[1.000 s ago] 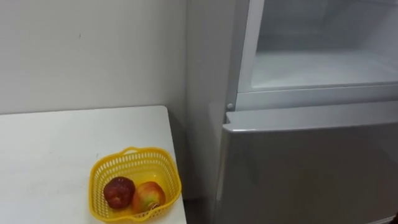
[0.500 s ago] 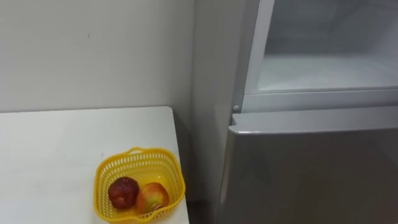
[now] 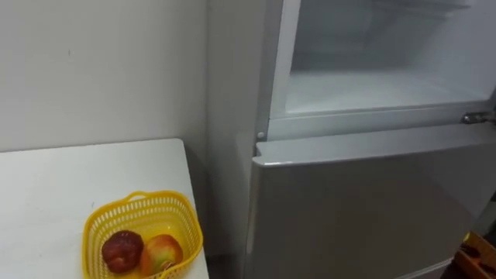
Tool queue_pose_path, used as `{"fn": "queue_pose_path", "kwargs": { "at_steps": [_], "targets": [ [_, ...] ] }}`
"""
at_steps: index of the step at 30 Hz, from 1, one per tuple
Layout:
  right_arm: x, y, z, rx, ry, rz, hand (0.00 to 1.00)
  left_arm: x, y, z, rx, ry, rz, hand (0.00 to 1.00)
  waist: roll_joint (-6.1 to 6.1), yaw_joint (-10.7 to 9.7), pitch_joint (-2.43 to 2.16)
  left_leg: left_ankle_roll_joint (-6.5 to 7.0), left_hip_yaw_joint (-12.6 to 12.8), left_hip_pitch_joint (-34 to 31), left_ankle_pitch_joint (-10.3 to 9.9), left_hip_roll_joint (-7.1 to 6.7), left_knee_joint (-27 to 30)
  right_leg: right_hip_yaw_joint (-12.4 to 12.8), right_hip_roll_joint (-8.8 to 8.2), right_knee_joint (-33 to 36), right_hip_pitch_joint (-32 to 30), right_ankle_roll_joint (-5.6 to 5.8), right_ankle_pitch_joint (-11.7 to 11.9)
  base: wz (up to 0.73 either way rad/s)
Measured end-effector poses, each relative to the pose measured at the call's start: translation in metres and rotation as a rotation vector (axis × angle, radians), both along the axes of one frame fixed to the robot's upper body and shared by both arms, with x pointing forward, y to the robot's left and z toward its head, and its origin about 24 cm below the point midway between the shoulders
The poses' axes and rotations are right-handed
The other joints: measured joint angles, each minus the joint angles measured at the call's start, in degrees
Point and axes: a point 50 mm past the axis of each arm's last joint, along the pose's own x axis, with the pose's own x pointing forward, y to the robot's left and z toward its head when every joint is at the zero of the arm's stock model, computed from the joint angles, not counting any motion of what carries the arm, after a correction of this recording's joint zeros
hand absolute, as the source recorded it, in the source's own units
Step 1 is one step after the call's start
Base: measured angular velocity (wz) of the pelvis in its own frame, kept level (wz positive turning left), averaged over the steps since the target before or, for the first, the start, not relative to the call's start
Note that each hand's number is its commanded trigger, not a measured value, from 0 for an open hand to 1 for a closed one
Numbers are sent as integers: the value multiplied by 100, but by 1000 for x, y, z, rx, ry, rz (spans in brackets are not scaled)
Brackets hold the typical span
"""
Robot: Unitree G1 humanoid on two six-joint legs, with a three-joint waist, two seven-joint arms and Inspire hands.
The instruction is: Retrieve from the upper fridge
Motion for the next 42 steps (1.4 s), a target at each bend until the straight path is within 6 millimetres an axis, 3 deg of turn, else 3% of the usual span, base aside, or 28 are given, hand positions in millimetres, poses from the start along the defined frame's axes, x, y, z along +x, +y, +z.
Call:
{"fn": "queue_pose_path", "kwargs": {
  "at_steps": [5, 8, 14, 23, 27, 34, 42],
  "targets": [
    [41, -24, 46, -157, -124, -21, 0, 6, -2, 4, -3, -38, -31, 0, 37, -121, -36, 0, -8, -130, 4, -6, 37, -41, -18, 41, -124, 2, -19, 3],
    [55, -31, 67, -221, -143, -11, 0, 8, -4, 4, -14, -40, -44, 0, -2, -116, -12, -1, -11, -126, 4, -4, 33, -40, -16, 30, -114, 2, -19, 0],
    [72, -37, 112, -399, -166, 34, 0, 8, -6, 6, -13, -44, -77, 0, -24, -107, 22, -1, 36, -128, 4, -7, 23, 47, -4, 28, -141, 8, -22, -6],
    [86, -41, 175, -643, -244, 52, 0, 2, -9, 4, -18, -15, -97, 0, -52, -89, 12, -1, 73, -190, 4, -3, 23, 32, 1, 23, -207, 7, -21, 0],
    [89, -36, 190, -713, -252, 63, 0, 2, -8, 4, -17, -15, -97, 0, -46, 34, 2, -1, 73, -175, 4, 0, 23, 37, 3, 36, -197, 4, -19, 0],
    [97, -27, 205, -847, -195, 115, 0, -1, -10, 2, -16, 1, -96, 0, -54, 47, 4, -1, 65, -179, 4, 6, 27, -14, -8, 50, -195, -1, -15, 3],
    [96, -15, 244, -1071, -248, 102, 0, -1, -13, 1, -25, -5, -111, 0, -53, 47, 5, -1, 65, -174, 4, 4, 32, -3, -4, 36, -205, -5, -13, 0]
  ]
}}
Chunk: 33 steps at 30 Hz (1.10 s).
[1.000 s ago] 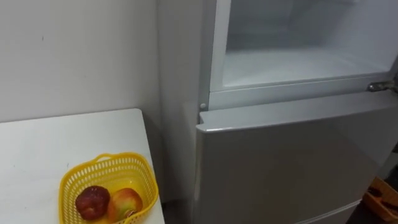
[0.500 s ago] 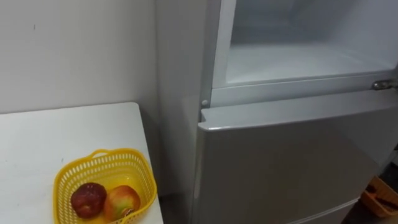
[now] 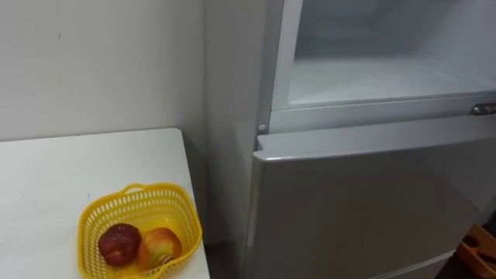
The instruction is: Retrieve from the upper fridge
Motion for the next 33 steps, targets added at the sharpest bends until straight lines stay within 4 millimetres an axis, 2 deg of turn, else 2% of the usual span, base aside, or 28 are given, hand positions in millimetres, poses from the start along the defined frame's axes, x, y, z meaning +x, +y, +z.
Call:
{"fn": "queue_pose_path", "kwargs": {
  "at_steps": [13, 18, 22, 30, 33],
  "targets": [
    [8, 16, 6, -75, 34, 0, 0, -7, -5, -8, -9, 46, -18, 0, 21, 23, 2, 0, -6, 19, 0, -1, -1, 23, 7, 42, 15, 0, 0, -1],
    [11, 23, 11, -182, 91, -7, 0, -7, -6, -9, -28, 53, -23, 0, 44, 127, -7, 0, 0, 30, 0, -1, -1, 25, 2, 86, -5, 0, 0, 0],
    [22, 33, 13, -265, 118, 100, 0, -9, -6, -9, -53, 67, -30, 0, 61, 161, -2, -1, 23, 74, 1, 0, 1, 58, 11, 89, 22, -7, 4, -4],
    [40, 54, 26, -498, 183, 294, 0, -6, -7, -8, -50, 71, -94, 0, -43, 176, 19, -3, 38, 87, 2, 18, 58, 65, 25, 55, 19, -32, 22, -1],
    [48, 67, 25, -614, 242, 394, 0, -4, -3, -7, -39, 71, -108, 0, -85, 285, 19, -7, 70, 71, 2, 42, 61, 74, 53, -8, 37, -52, 79, -8]
  ]
}}
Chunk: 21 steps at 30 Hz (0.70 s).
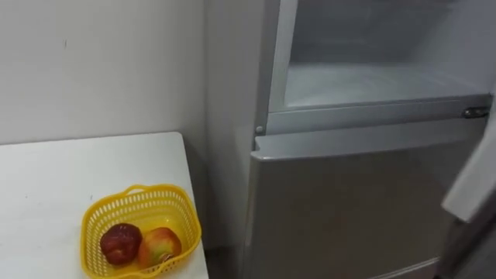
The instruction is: Retrieve from the upper fridge
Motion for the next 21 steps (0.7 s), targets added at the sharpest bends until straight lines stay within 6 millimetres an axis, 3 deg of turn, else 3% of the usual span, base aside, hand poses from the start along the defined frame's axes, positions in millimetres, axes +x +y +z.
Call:
{"fn": "queue_pose_path", "kwargs": {
  "at_steps": [11, 21],
  "targets": [
    [16, 23, -10, -98, 140, 249, 0, -1, -2, -1, -3, 12, -13, 0, -41, 197, -21, -2, -29, 0, -1, 7, -4, -77, -10, -33, 50, 0, 0, 3],
    [17, 26, -11, -116, 154, 278, 0, -5, -2, -1, 4, 26, -9, 0, -41, 192, -22, -2, -147, -32, -2, -9, -3, -175, -33, -100, 97, 6, 3, 7]
  ]
}}
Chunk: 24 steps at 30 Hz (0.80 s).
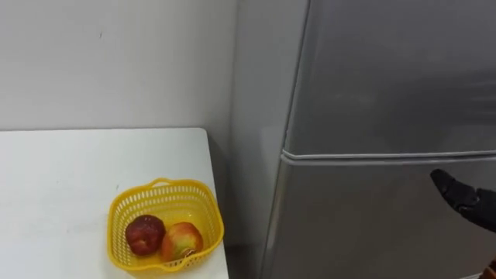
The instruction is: Retrieve from the upper fridge
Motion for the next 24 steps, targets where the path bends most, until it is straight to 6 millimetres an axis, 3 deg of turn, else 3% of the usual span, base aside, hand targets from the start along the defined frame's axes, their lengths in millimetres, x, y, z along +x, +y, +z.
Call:
{"fn": "queue_pose_path", "kwargs": {
  "at_steps": [7, 13, 24],
  "targets": [
    [-3, 0, -4, -53, 26, -20, 0, -1, 0, 0, 1, 1, 0, 0, 14, -22, -3, 0, 3, 1, 0, 4, 0, 4, 1, 7, 2, 0, 0, 0],
    [-3, 0, -4, -75, 30, -29, 0, -2, 0, 0, 1, 2, 1, 0, 56, -16, 22, 0, 3, 43, -1, 7, -9, 9, 3, 7, 67, 0, 0, 0],
    [-9, -9, -5, -107, 27, -130, 0, -6, 0, 0, 3, 12, 6, 0, 143, -46, -6, -3, -13, 76, -3, 10, -13, 11, 9, -2, 115, 2, 1, 0]
  ]
}}
